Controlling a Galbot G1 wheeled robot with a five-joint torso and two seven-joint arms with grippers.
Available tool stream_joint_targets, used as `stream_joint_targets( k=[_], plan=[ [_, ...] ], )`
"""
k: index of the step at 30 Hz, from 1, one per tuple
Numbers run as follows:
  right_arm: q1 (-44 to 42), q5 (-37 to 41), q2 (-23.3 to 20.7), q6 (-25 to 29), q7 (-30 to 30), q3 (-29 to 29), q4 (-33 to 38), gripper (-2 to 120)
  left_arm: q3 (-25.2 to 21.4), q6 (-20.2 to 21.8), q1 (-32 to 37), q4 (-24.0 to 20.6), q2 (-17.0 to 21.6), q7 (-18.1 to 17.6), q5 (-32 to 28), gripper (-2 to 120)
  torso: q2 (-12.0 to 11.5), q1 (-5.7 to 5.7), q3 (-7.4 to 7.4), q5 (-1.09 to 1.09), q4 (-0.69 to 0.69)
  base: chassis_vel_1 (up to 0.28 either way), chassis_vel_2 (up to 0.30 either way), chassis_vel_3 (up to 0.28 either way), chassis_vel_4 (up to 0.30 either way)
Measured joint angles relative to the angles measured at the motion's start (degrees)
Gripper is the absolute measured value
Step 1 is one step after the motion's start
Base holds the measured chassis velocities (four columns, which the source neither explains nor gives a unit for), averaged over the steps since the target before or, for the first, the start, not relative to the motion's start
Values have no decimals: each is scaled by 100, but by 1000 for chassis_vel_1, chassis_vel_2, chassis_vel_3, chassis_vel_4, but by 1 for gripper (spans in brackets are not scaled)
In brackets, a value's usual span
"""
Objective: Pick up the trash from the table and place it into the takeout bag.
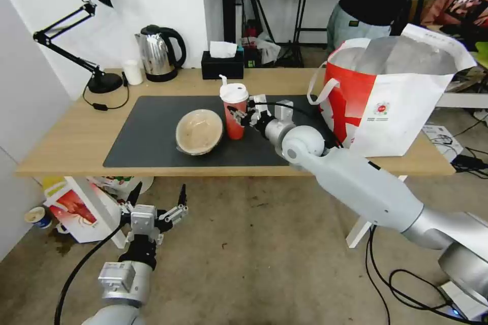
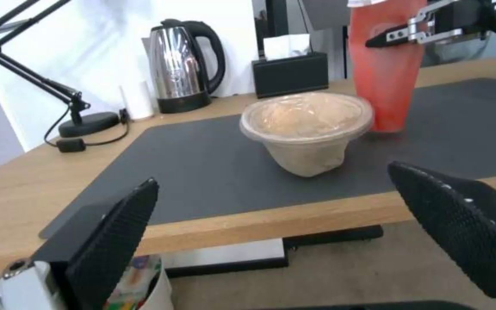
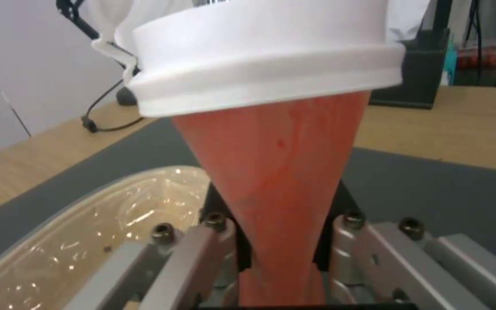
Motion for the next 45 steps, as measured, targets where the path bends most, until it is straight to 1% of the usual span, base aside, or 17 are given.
stream_joint_targets(
  k=[3, 10, 13, 16, 17, 20, 21, 24, 26, 29, 30, 31, 34, 37, 39, 45],
  plan=[
    [-1, 11, -21, 61, -31, 29, 0, 7, 0, 0, 0, 0, 0, 0, 0, 100, 0, 0, 0, 0, 0, 0, 0, 0, 0],
    [37, 106, -115, 78, -25, 280, 190, 6, 0, 0, 0, 0, 0, 0, 0, 100, 0, 0, 0, 0, 1, 0, 0, 0, 0],
    [139, 211, -233, 75, 10, 448, 342, 6, 0, 0, 0, 0, 0, 0, 0, 100, 0, 0, 0, 0, 0, 0, 0, 0, 0],
    [301, 350, -456, 26, 98, 717, 550, 6, 0, 0, 0, 0, 0, 0, 0, 100, 0, 0, 0, 0, 0, 0, 0, 0, 0],
    [301, 350, -456, 26, 98, 717, 550, 6, 0, 0, 0, 0, 0, 0, 0, 100, 0, 0, 0, 0, 0, 0, 0, 0, 0],
    [450, 499, -706, -47, 185, 962, 743, 6, 0, 0, 0, 0, 0, 0, 0, 100, 0, 0, 0, 1, 0, 0, 0, 0, 0],
    [450, 499, -706, -47, 185, 962, 743, 6, 0, 0, 0, 0, 0, 0, 0, 100, 0, 0, 0, 1, 0, 0, 0, 0, 0],
    [590, 608, -1012, -97, 227, 1195, 965, 6, 0, 0, 0, 0, 0, 0, 0, 100, 0, 0, 0, 0, 0, 0, 0, 0, 0],
    [594, 612, -1021, -99, 229, 1203, 972, 6, 0, 0, 0, 0, 0, 0, 0, 100, 0, 0, 0, 0, 0, 0, 0, 0, 0],
    [693, 733, -1226, -148, 271, 1348, 1118, 6, 1, 0, 0, 0, 0, 0, 0, 100, 0, -1, 0, 1, -1, 0, 0, 0, 0],
    [693, 733, -1226, -148, 271, 1348, 1118, 6, 1, 0, 0, 0, 0, 0, 0, 100, 0, -1, 0, 1, -1, 0, 0, 0, 0],
    [752, 832, -1340, -185, 300, 1430, 1203, 6, 0, 0, 0, 0, 0, 0, 0, 100, 0, -1, 0, 1, 1, 0, 0, 0, 0],
    [803, 910, -1433, -205, 330, 1496, 1265, 6, 0, 0, 0, 0, 0, 0, 0, 100, 0, -1, 0, 0, 1, 0, 0, 0, 0],
    [890, 1006, -1596, -254, 387, 1611, 1354, 6, 0, 0, 0, 0, 0, 0, 0, 100, 0, -2, 0, -1, -1, 0, 0, 0, 0],
    [912, 1027, -1639, -271, 403, 1641, 1367, 6, 0, 0, 0, 0, 0, 0, 0, 100, 0, -2, 0, 1, -1, 0, 0, 0, 0],
    [1092, 984, -1989, -365, 577, 1751, 1265, 6, 0, 0, 0, 0, 0, 0, 0, 100, 0, -1, 0, 1, 0, 0, 0, 0, 0]
  ],
)
